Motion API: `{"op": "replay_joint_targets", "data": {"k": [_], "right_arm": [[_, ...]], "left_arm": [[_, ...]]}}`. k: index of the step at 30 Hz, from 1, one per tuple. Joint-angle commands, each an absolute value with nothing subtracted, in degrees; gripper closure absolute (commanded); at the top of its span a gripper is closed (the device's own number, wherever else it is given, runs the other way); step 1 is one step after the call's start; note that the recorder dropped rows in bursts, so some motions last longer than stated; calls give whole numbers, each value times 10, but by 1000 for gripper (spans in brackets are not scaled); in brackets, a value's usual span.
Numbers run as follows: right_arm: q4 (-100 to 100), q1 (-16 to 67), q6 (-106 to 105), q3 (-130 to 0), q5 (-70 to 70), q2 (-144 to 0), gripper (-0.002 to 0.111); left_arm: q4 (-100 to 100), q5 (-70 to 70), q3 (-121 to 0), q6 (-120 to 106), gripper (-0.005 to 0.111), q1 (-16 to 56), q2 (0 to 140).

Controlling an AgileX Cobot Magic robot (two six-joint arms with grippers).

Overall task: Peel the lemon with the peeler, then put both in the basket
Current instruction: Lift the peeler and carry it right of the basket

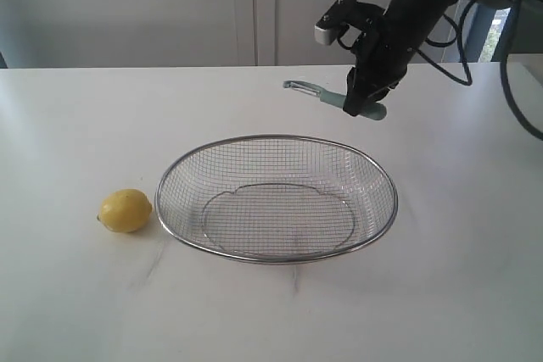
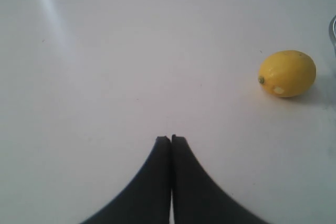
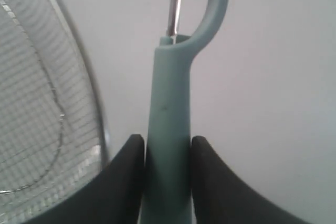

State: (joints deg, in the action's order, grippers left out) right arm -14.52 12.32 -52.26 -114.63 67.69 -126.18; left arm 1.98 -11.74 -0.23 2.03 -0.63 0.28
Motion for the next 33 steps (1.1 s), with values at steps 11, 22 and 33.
{"op": "replay_joint_targets", "data": {"k": [11, 22, 33], "right_arm": [[-179, 120, -398, -1147, 700, -1206, 108], [-165, 120, -340, -1094, 700, -1132, 108], [-133, 120, -315, -911, 700, -1016, 108]], "left_arm": [[20, -117, 0, 25, 107, -7, 0], [20, -117, 0, 25, 107, -7, 0], [20, -117, 0, 25, 107, -7, 0]]}}
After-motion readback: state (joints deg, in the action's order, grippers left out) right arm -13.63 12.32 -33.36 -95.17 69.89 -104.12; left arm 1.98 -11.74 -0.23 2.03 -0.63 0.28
